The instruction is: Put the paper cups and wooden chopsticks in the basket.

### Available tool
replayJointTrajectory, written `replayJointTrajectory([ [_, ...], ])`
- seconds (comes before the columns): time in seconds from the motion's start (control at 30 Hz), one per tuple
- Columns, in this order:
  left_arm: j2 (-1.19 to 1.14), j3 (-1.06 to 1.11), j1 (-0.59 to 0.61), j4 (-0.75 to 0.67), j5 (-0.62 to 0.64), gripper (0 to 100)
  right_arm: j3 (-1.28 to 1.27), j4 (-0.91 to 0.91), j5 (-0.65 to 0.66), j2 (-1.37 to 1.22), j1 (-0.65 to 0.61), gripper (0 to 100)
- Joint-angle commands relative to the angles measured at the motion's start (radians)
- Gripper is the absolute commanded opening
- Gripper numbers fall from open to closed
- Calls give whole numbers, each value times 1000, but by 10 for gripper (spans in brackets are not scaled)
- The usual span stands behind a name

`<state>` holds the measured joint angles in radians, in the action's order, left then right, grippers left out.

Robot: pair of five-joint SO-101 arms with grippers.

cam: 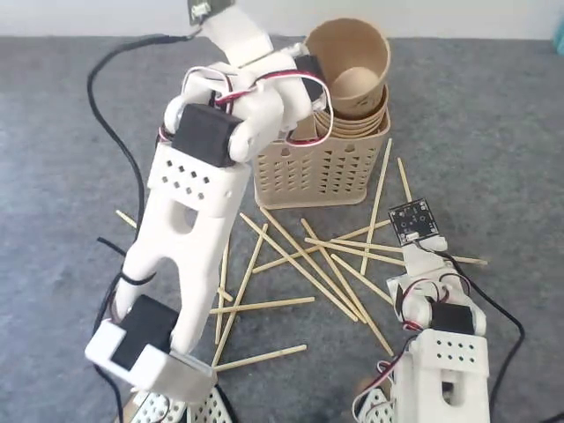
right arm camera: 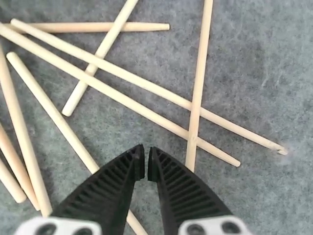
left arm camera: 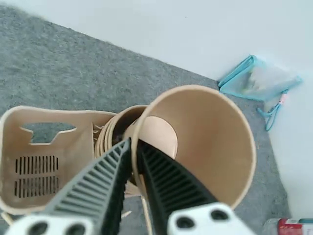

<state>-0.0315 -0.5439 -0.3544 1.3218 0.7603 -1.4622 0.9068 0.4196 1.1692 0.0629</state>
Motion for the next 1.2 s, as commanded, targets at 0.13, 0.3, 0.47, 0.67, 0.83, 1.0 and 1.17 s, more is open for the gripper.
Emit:
replayJointTrajectory([
  [0.13,63,-31,-3,52,-158,207,9,-19,12,1,-7,32],
  [0.3,63,-139,-2,164,-158,299,9,-21,14,1,-7,32],
  [0.47,63,-355,46,356,-163,297,9,-25,12,1,-4,30],
  [0.67,124,-435,242,439,-176,297,29,15,-32,4,1,30],
  [0.83,338,-159,316,436,-282,297,43,110,-77,124,7,30],
  [1.0,624,205,318,428,-315,297,-2,196,-75,375,58,30],
  [1.17,873,567,433,359,-315,297,6,239,-60,549,59,34],
])
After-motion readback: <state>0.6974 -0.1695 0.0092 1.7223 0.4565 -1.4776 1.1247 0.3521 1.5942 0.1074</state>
